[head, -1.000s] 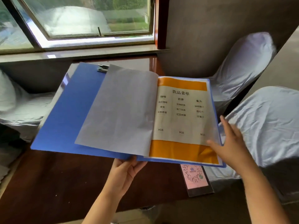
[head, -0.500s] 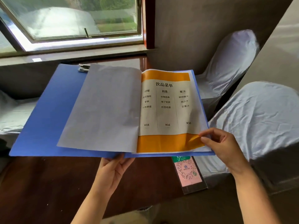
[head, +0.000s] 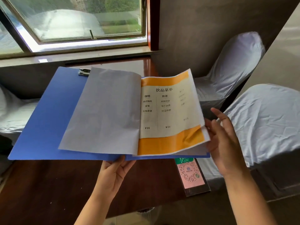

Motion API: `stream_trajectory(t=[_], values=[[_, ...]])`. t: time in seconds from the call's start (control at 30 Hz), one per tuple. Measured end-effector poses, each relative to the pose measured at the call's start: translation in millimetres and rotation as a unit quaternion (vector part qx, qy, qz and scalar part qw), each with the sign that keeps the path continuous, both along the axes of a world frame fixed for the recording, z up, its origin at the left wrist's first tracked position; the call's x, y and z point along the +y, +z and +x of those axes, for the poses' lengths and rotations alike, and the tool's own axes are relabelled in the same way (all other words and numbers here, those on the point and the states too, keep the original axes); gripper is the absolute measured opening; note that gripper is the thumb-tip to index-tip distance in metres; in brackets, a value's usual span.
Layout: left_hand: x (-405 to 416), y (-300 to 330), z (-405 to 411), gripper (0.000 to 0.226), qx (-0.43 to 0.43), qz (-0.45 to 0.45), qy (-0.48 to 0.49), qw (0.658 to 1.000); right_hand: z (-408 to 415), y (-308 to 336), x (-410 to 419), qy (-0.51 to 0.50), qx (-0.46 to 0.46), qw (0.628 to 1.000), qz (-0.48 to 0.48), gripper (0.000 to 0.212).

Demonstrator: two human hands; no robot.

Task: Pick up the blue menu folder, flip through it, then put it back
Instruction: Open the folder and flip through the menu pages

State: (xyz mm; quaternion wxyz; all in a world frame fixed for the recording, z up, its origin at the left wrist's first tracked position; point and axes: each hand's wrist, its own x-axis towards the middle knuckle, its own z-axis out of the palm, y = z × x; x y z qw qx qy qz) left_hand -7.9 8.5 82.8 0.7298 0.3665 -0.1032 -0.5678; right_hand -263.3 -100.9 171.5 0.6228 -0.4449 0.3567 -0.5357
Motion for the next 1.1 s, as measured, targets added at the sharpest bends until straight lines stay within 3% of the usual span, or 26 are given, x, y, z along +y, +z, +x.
stream_trajectory(t=[0.03,0.1,0.2,0.3,0.33,0.4,0.53,0.67,0.77,0.83,0.93,0.97,1.03,1.1], values=[[0.5,-0.5,-0.3,0.041,0.004,0.001,0.001,1.0,4.5,2.0,0.8,0.018,-0.091,0.994,0.06,0.025],[1.4,-0.6,-1.2,0.041,0.01,0.001,0.001,1.0,14.8,5.7,1.6,0.044,-0.124,0.985,0.113,0.03],[2.4,0.2,-2.4,0.04,0.011,0.0,0.0,1.0,37.0,7.9,5.1,0.066,0.043,0.995,0.064,0.025],[2.7,1.9,-5.0,0.041,0.011,-0.005,-0.004,1.0,59.5,9.0,9.9,0.05,0.204,0.977,-0.019,0.011],[2.7,2.4,-6.2,0.041,0.012,-0.005,-0.005,1.0,66.9,7.9,12.4,0.072,0.236,0.967,-0.058,0.02],[2.2,3.5,-9.5,0.042,0.009,-0.004,-0.005,1.0,82.1,2.7,20.0,0.118,0.317,0.927,-0.163,0.048],[2.2,8.9,-18.4,0.041,-0.01,-0.014,-0.02,1.0,114.7,-8.1,38.2,0.139,0.403,0.847,-0.318,0.067],[5.1,13.4,-21.4,0.041,-0.027,-0.02,-0.023,0.999,132.6,-19.9,45.5,0.167,0.447,0.808,-0.346,0.054],[7.5,13.8,-20.6,0.04,-0.033,-0.022,-0.031,0.999,136.1,-27.9,45.9,0.174,0.507,0.746,-0.397,0.04],[8.1,13.7,-19.2,0.043,-0.02,-0.024,-0.029,0.999,135.3,-25.9,45.0,0.185,0.478,0.762,-0.395,0.039],[6.3,12.8,-14.9,0.045,0.007,-0.026,-0.021,0.999,118.8,-8.7,35.7,0.146,0.368,0.856,-0.333,0.042],[5.6,12.3,-12.8,0.044,0.012,-0.023,-0.015,1.0,107.3,-3.9,29.5,0.107,0.356,0.87,-0.323,0.043],[5.4,11.7,-8.2,0.043,0.017,-0.017,-0.005,1.0,78.9,-0.3,14.0,0.01,0.389,0.862,-0.324,0.043],[5.8,11.3,-2.5,0.046,0.019,-0.015,0.003,1.0,47.5,-1.8,-2.2,-0.083,0.46,0.83,-0.305,0.046]])
